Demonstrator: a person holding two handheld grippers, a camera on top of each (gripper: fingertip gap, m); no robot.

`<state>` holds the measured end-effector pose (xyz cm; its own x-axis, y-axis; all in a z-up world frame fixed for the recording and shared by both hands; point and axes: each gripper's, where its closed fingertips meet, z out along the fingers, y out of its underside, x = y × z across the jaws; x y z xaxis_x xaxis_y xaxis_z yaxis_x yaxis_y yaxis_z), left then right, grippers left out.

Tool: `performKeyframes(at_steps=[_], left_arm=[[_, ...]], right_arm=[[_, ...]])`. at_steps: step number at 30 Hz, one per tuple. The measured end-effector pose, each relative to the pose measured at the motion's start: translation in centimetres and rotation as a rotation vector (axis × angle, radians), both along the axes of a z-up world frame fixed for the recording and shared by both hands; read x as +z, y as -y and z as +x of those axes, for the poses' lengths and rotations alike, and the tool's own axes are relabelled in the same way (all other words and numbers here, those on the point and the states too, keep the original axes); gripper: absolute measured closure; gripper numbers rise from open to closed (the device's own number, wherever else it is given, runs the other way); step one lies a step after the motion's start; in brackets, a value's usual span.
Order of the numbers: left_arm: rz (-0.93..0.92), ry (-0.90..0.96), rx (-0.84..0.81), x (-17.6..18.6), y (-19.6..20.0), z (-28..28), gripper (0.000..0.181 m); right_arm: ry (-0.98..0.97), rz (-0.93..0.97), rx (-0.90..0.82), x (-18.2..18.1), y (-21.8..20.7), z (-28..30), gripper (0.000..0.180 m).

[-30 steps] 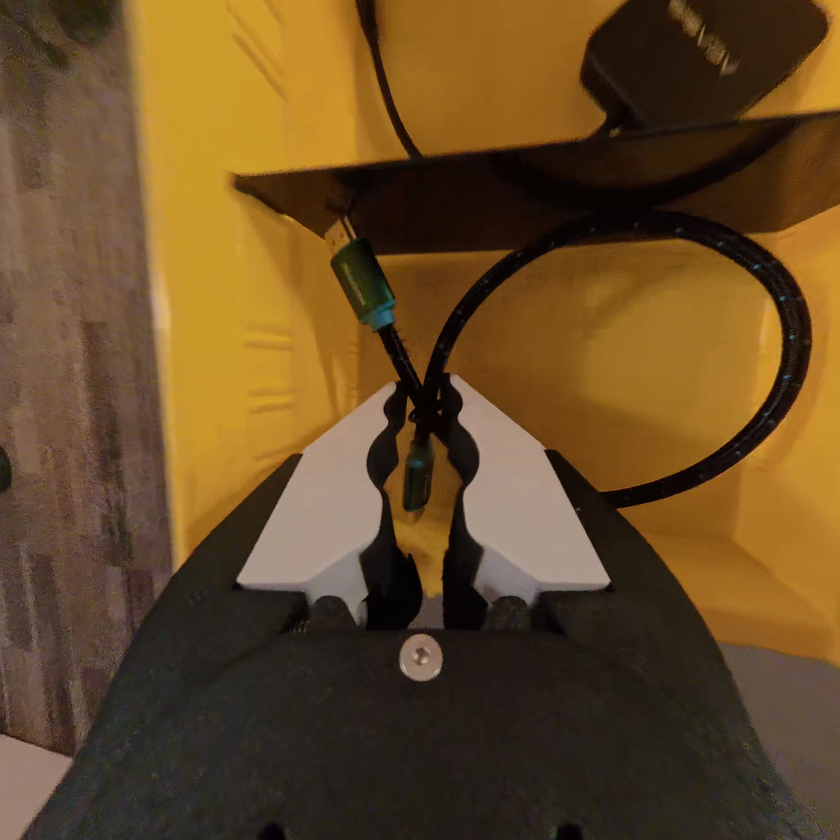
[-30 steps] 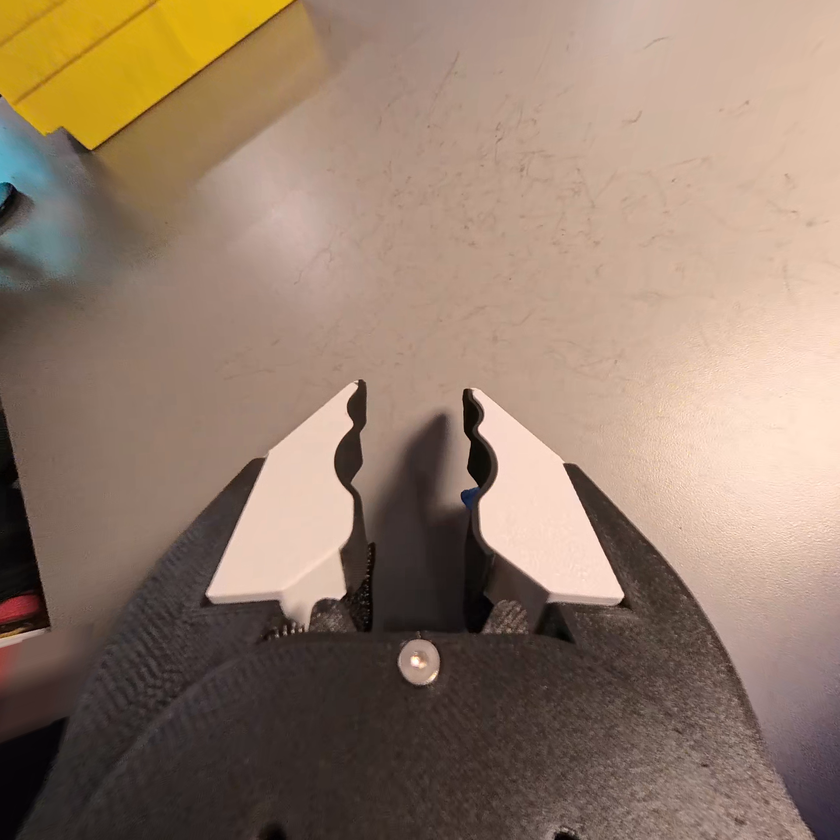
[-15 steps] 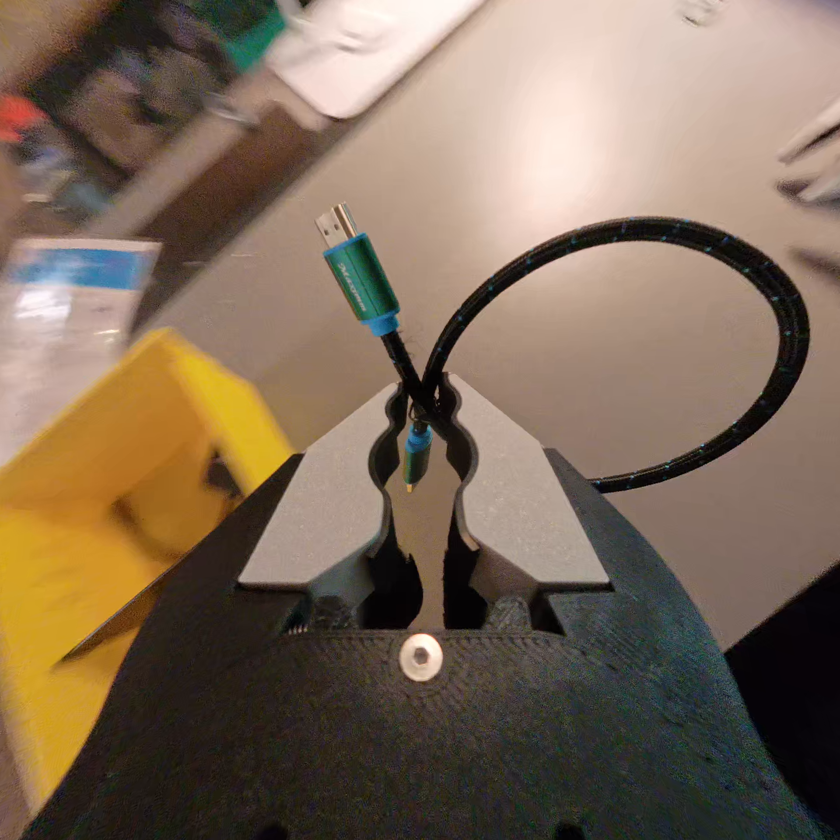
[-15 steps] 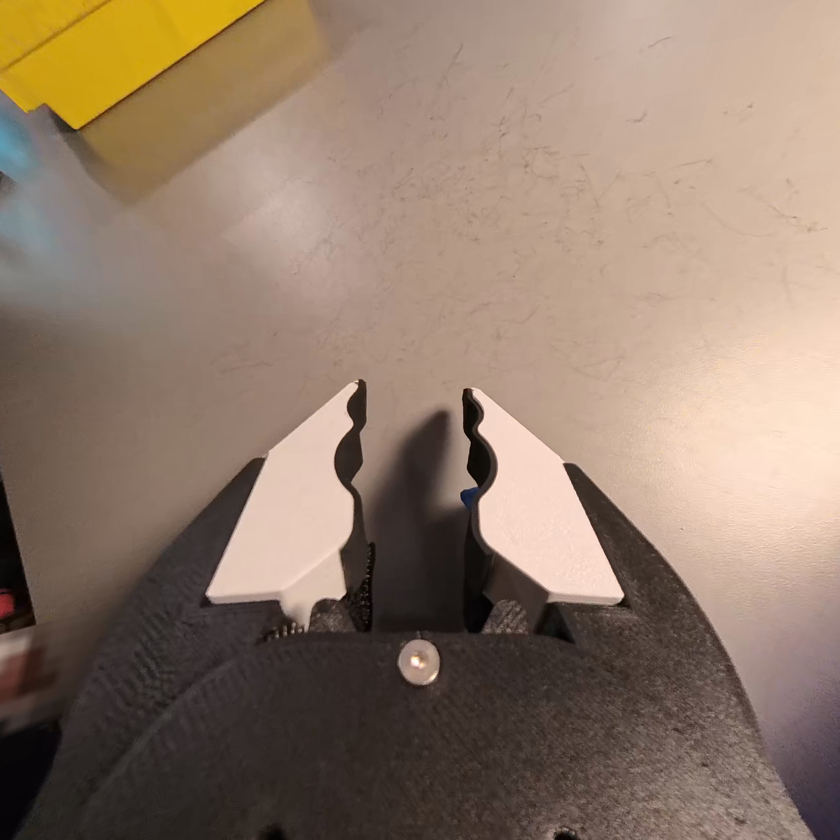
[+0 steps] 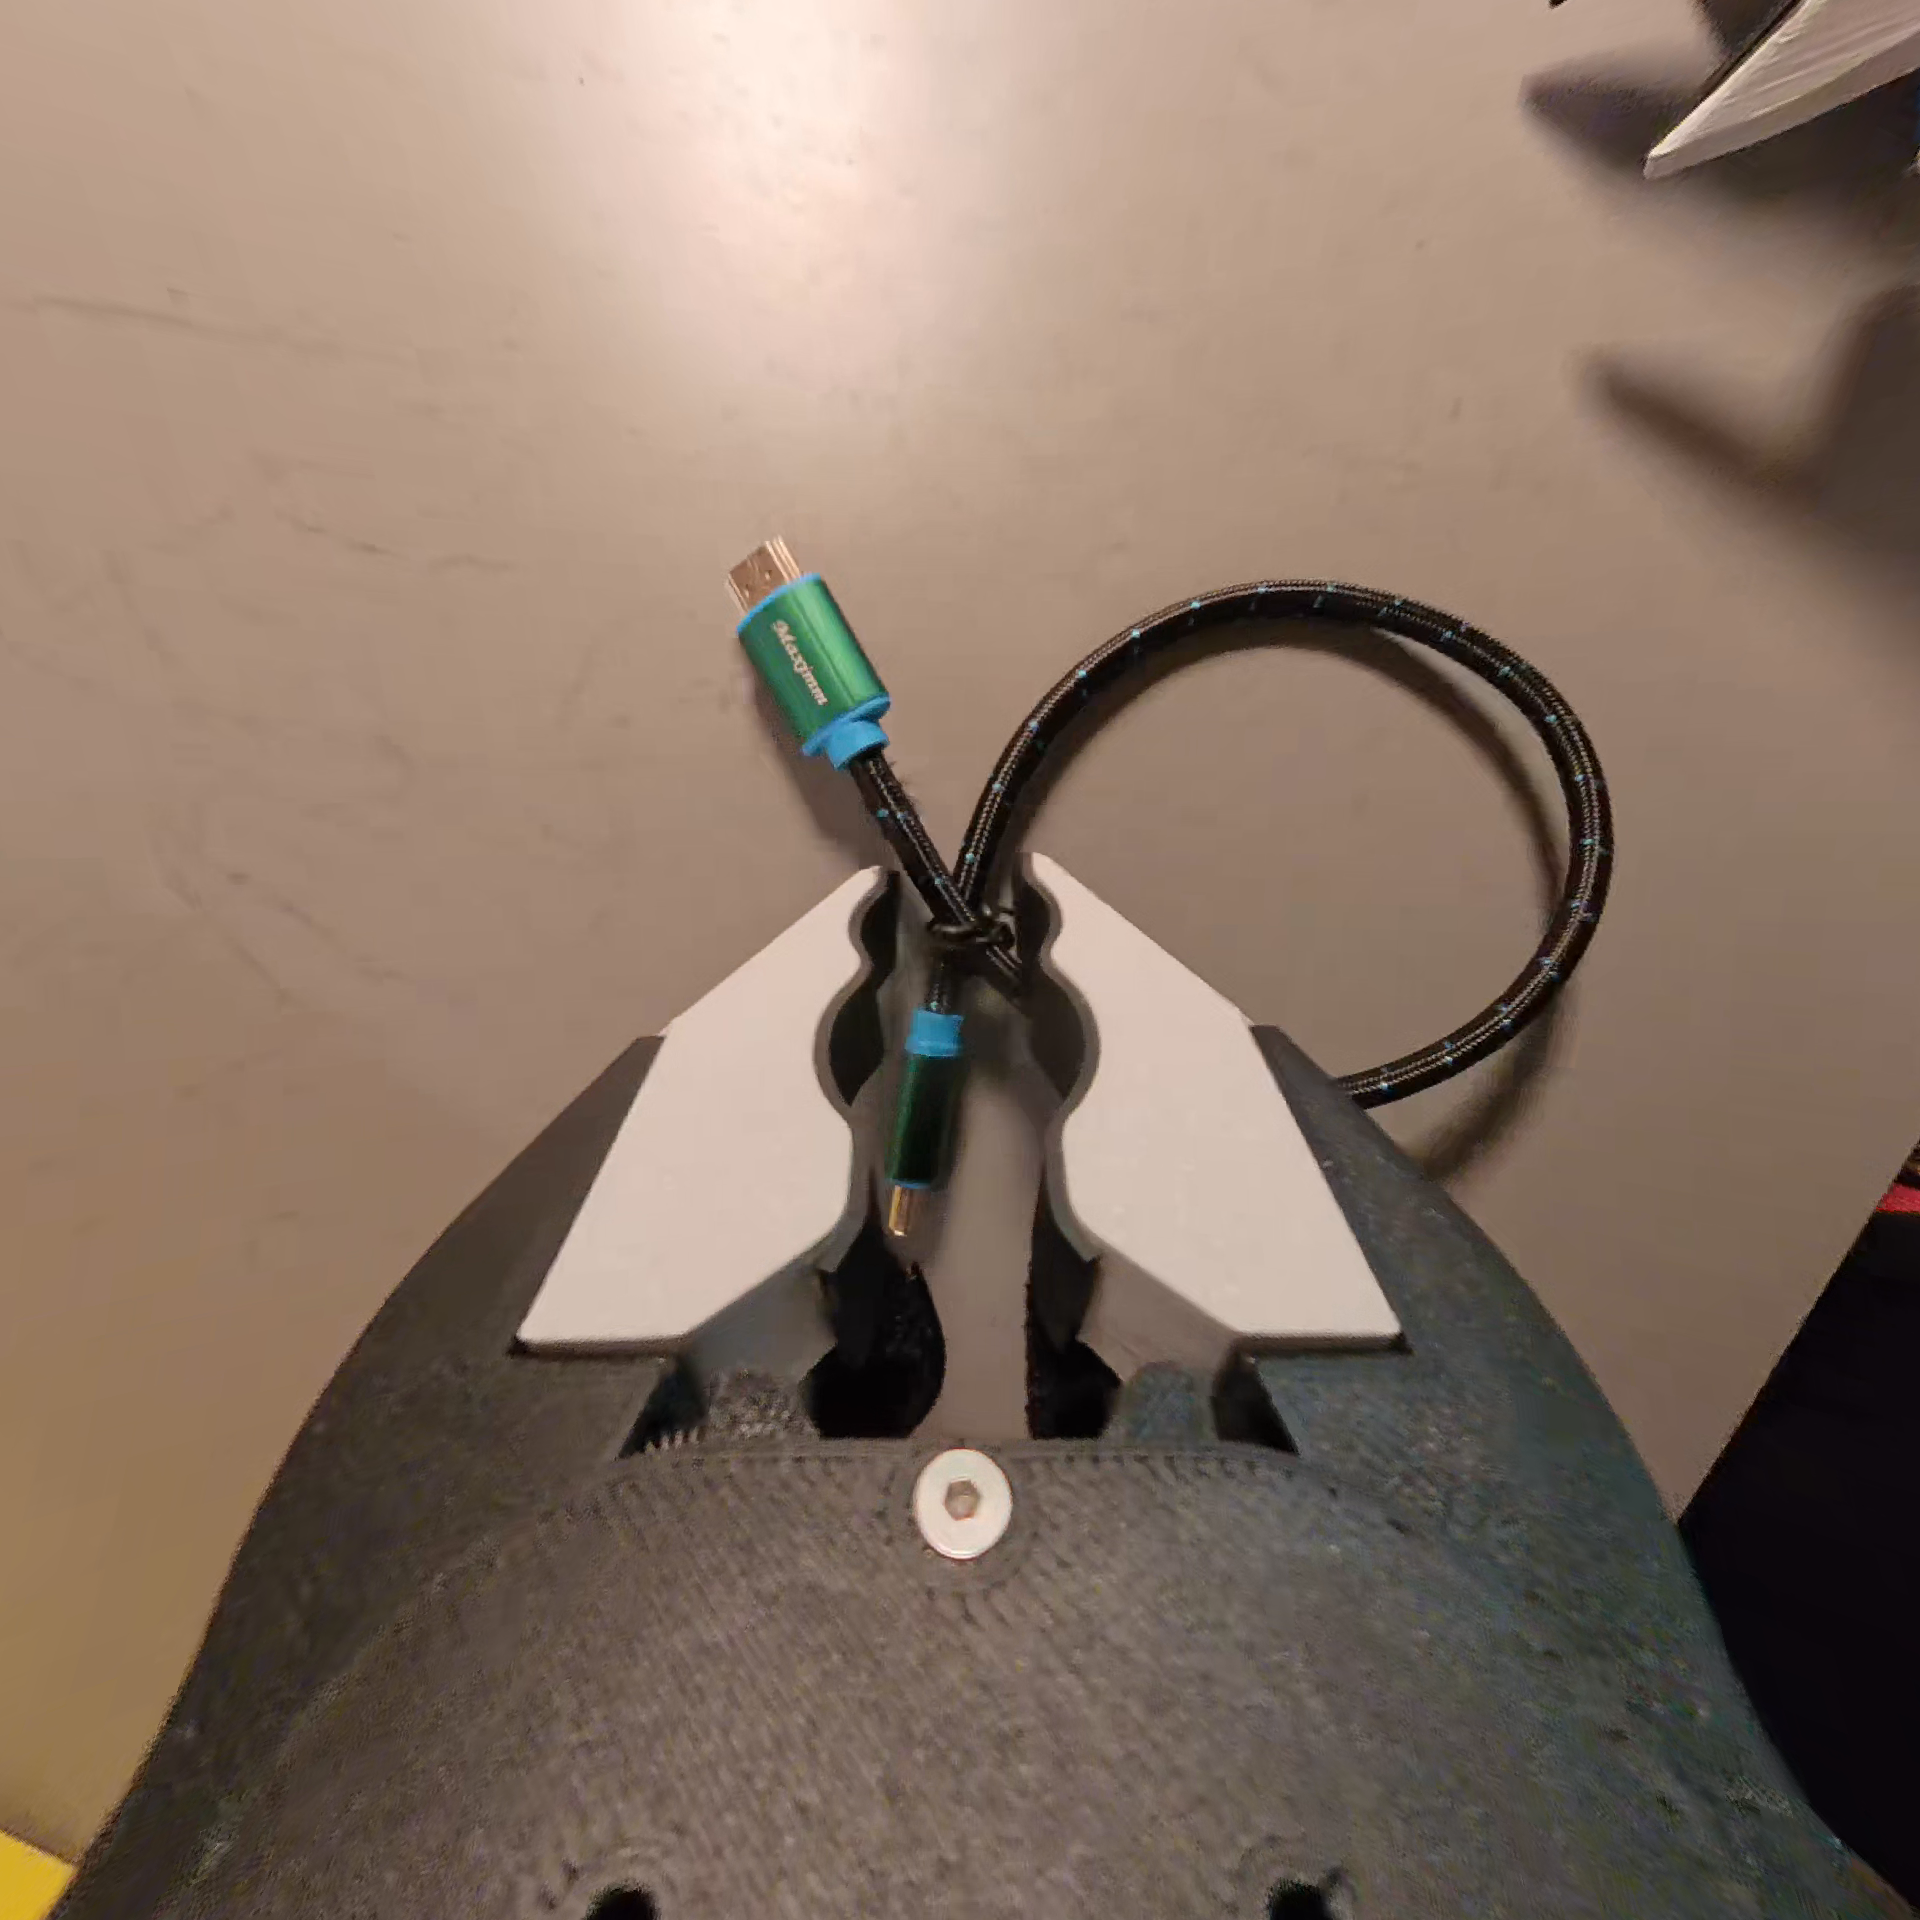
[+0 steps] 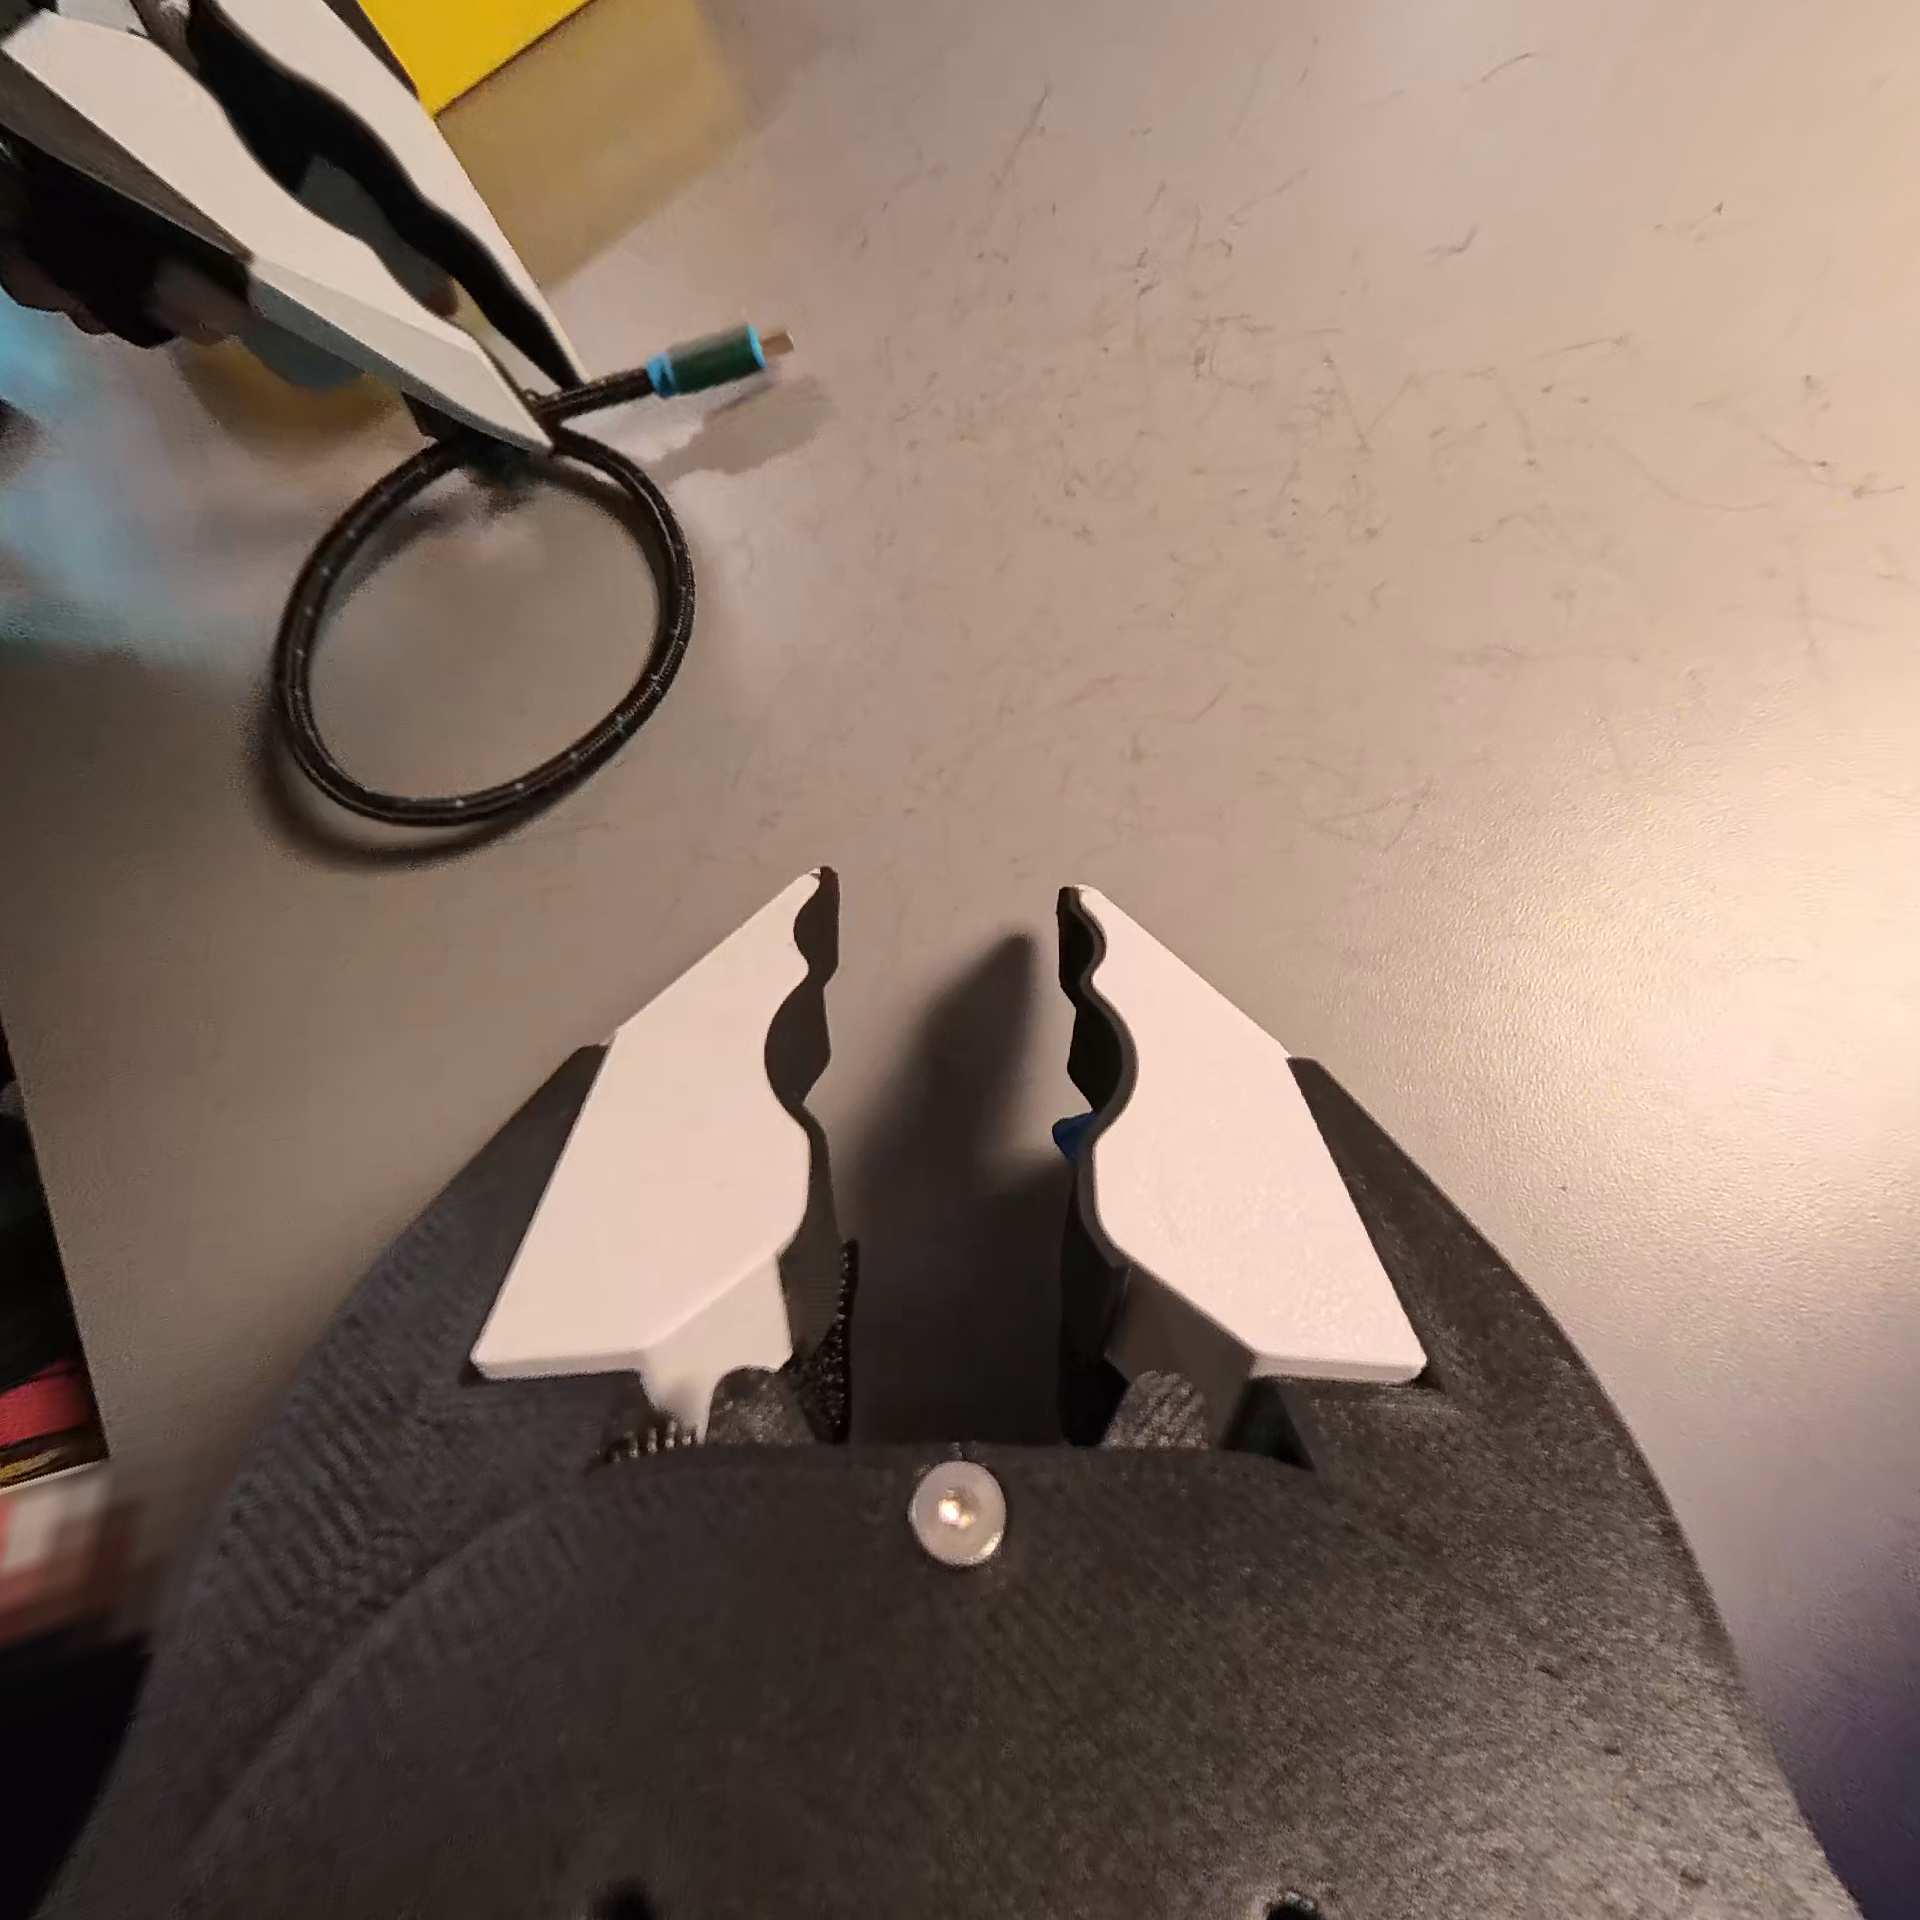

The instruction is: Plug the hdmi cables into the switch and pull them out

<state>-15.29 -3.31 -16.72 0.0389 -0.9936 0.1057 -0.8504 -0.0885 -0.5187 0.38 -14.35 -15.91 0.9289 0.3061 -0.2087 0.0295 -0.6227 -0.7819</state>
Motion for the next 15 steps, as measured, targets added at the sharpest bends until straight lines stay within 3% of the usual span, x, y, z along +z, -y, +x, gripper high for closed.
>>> performKeyframes(at_steps=[1,4,8,12,15], left_arm=[[-0.006,0.010,0.006,0.4,0.0,-0.1,0.151],[-0.010,0.061,0.026,2.6,-0.4,-1.0,0.142],[0.042,0.186,0.098,8.4,-3.2,-3.8,0.137],[0.212,0.217,0.290,13.8,-11.3,-9.6,0.133],[0.263,0.130,0.438,14.3,-18.3,-14.6,0.124]], right_arm=[[0.000,0.000,0.000,0.0,0.0,0.0,0.136],[0.000,-0.002,0.000,0.0,0.0,0.0,0.136],[-0.002,-0.005,0.006,-0.1,0.0,-0.1,0.136],[-0.010,-0.008,0.012,-0.1,0.1,-0.2,0.136],[-0.015,-0.014,0.016,-0.1,0.1,-0.2,0.136]])
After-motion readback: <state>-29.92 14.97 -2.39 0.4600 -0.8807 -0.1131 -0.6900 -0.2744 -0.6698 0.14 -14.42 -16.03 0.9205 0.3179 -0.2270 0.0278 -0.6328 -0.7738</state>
